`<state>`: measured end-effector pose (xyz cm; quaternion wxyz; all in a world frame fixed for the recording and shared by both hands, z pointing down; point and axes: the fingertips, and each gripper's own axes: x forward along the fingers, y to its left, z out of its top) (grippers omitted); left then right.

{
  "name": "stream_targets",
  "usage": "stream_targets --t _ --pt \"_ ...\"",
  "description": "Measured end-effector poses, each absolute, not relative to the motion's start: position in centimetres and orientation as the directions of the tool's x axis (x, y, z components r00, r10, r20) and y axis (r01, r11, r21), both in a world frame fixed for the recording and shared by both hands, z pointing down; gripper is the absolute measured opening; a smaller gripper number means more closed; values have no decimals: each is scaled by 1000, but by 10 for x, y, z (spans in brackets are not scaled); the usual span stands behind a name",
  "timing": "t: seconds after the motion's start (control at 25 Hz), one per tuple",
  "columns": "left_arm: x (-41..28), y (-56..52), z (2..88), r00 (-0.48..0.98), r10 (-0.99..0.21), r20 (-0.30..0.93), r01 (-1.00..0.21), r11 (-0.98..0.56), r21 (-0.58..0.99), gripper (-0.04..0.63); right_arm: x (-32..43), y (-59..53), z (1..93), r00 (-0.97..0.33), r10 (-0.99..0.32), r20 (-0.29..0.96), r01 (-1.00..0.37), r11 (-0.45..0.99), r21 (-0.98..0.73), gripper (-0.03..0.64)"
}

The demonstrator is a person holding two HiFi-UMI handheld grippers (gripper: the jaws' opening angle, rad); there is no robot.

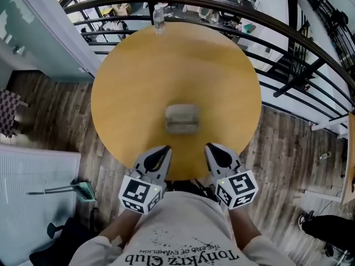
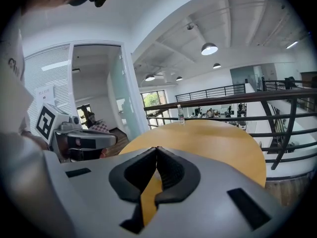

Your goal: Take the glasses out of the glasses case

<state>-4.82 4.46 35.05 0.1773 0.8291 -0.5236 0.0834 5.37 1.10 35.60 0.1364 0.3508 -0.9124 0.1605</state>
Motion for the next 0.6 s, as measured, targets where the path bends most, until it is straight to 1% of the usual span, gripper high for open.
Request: stream_targets --t 0.2,0.6 --pt "-70 33 357 494 -800 340 -869 -445 214 28 35 4 356 -683 -628 373 -718 670 -189 25" --pt "-71 1 364 557 -745 368 -830 -515 213 29 35 -20 361 -650 -646 401 -751 629 -203 25"
